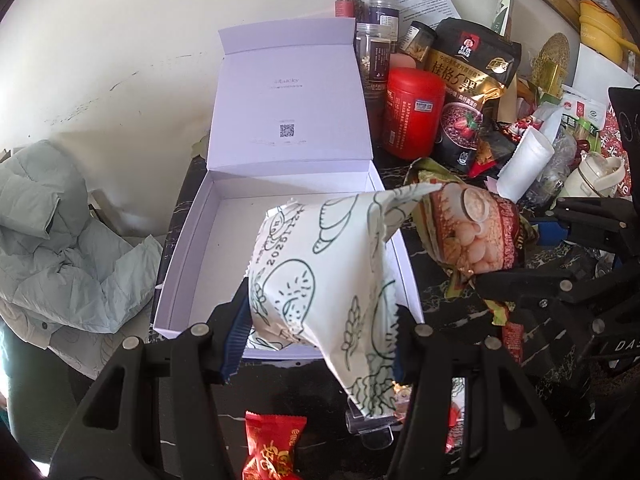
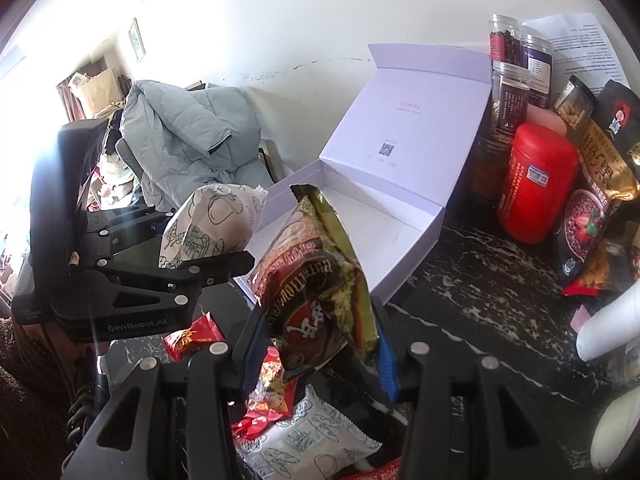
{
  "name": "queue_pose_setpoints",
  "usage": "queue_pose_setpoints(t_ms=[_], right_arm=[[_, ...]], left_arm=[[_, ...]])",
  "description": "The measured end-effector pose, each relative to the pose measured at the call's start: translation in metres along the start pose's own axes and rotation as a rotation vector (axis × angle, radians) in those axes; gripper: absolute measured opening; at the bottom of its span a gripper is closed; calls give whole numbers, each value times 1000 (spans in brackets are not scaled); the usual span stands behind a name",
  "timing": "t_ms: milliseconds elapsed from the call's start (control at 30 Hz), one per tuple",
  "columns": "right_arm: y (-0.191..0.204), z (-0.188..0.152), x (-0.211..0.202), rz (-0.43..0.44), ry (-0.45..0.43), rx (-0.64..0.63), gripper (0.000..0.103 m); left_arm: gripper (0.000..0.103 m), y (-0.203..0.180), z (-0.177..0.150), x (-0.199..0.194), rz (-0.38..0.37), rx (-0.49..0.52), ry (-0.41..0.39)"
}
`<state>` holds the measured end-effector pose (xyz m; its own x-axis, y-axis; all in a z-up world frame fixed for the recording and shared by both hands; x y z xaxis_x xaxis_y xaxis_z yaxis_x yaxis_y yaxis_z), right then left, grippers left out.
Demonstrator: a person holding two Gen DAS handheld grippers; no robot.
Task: Organize objects
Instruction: 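Lift both held bags and carry them toward the open lavender box, then lower both bags into the lavender box and open both grippers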
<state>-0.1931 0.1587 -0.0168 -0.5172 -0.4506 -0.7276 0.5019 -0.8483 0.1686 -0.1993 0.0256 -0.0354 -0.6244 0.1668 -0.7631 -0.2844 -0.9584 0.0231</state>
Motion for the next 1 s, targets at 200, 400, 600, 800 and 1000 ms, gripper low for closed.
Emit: queue_pose_setpoints(t_ms=[200, 400, 600, 800, 1000], right_arm=[[-8, 15, 14, -19, 2, 0, 47], [-12, 28, 29, -15, 12, -5, 47], [-14, 40, 44, -16, 40, -27, 47], [-18, 58, 54, -28, 45, -48, 47], [-23, 74, 62, -15, 45, -61, 47]], left_arm=[[53, 15, 12, 15, 5, -11, 1], [53, 25, 18, 33, 2, -4, 24], [53, 35, 28, 50, 5, 5, 37], [53, 45, 41, 62, 10, 13, 44], [53, 52, 57, 73, 19, 25, 41]])
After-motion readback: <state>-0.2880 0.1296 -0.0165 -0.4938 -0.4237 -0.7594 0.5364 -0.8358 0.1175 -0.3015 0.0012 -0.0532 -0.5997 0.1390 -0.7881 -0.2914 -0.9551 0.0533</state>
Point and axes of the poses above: each gripper's, at about its wrist camera, not at the fingertips, and x roughly the way its jaws point, y to its left, z to its top, the point moved 5 cm from there along x, roughly the way its jaws point, and after that the axes turned 3 degrees about y, right-handed, at the moved point
